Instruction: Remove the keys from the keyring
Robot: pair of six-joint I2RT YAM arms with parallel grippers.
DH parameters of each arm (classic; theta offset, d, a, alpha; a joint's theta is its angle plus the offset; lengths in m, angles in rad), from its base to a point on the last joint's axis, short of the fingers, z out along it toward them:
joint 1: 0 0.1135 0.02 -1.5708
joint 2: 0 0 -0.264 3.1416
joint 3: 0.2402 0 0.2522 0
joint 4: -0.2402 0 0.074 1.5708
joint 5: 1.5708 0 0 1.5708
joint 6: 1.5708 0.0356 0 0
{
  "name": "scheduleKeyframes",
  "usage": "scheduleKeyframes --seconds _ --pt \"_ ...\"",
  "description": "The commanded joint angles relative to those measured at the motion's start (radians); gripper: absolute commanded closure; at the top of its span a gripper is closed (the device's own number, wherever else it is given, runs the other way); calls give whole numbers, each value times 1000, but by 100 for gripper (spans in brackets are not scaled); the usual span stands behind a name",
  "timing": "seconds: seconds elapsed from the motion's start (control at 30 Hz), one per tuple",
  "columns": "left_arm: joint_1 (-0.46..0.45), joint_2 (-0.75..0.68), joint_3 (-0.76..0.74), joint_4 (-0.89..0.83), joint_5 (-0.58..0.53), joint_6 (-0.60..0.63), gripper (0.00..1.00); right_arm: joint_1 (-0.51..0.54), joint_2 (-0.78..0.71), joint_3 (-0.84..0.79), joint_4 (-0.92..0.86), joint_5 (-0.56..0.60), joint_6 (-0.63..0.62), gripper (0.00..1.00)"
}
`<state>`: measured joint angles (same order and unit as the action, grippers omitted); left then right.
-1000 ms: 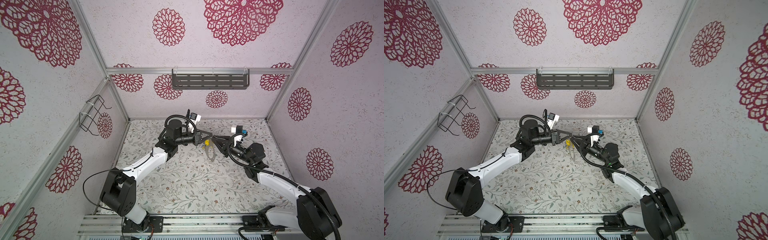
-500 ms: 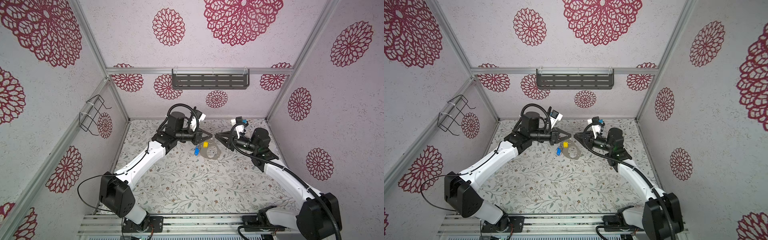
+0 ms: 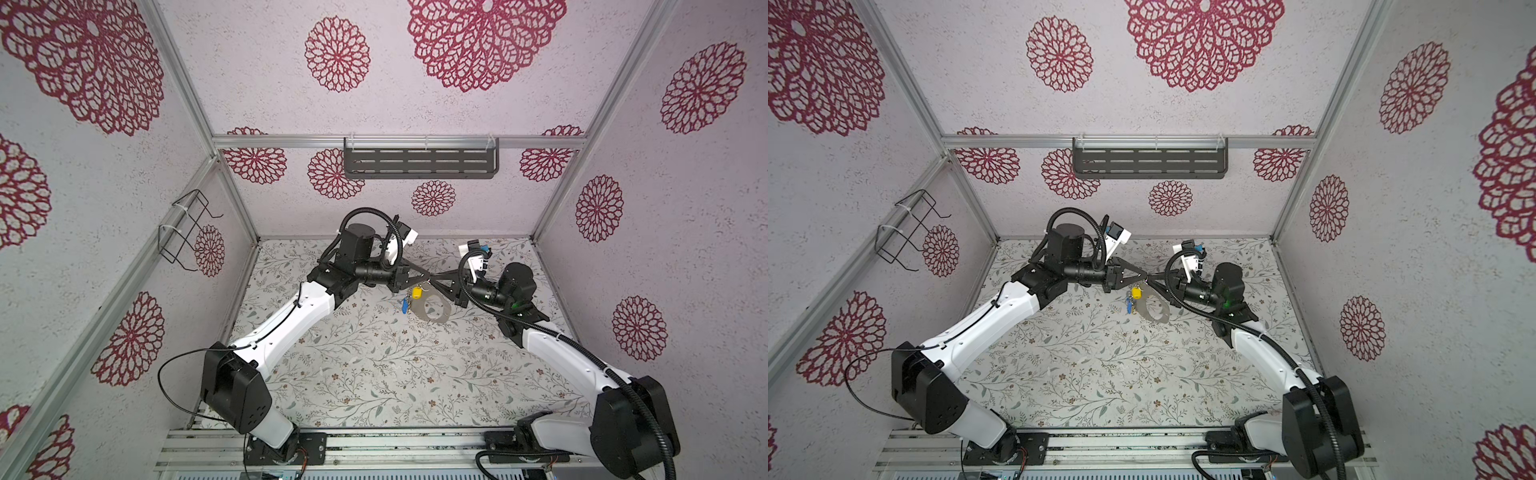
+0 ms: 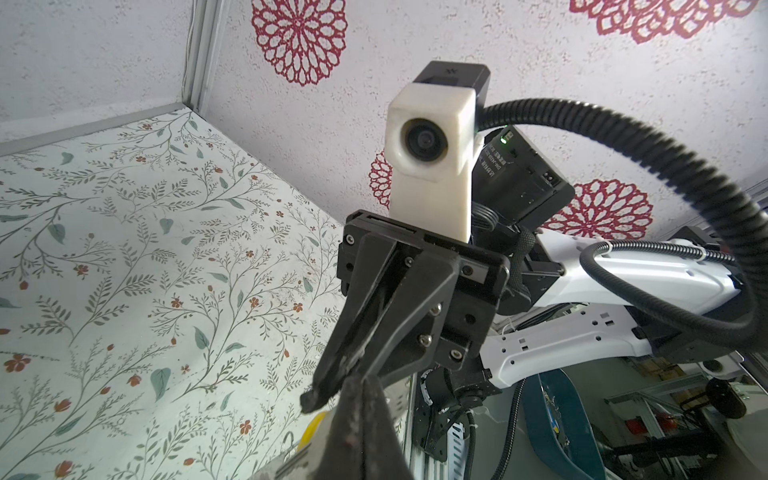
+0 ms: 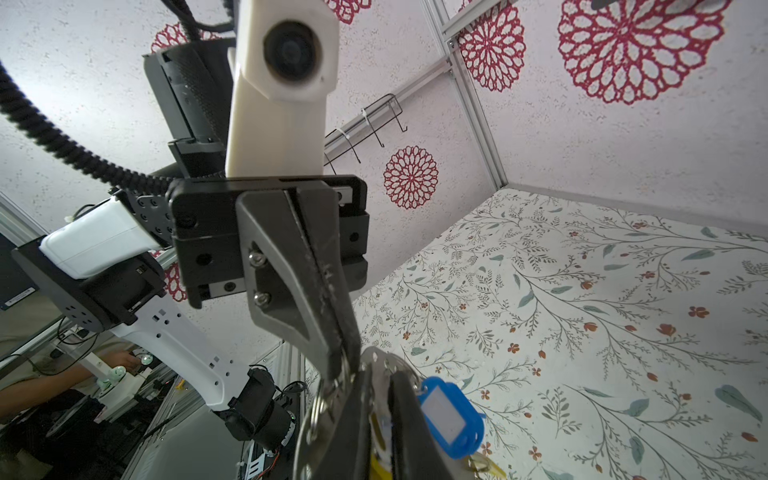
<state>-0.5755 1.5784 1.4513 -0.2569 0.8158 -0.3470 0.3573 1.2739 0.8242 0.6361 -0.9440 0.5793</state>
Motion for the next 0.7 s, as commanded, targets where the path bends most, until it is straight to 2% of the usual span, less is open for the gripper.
scheduleKeyframes --seconds 0.0,0.13,0.43,0.67 --pt "-3 6 25 4 2 23 100 9 -21 -2 79 -33 6 83" --pt "-4 0 26 -8 -6 30 100 -12 -50 -20 28 -11 -28 76" --pt "-3 7 31 -11 -5 32 100 -22 -81 -45 56 -17 -11 74" --pt "-6 10 34 -10 -1 29 100 -18 -41 -50 173 -27 69 74"
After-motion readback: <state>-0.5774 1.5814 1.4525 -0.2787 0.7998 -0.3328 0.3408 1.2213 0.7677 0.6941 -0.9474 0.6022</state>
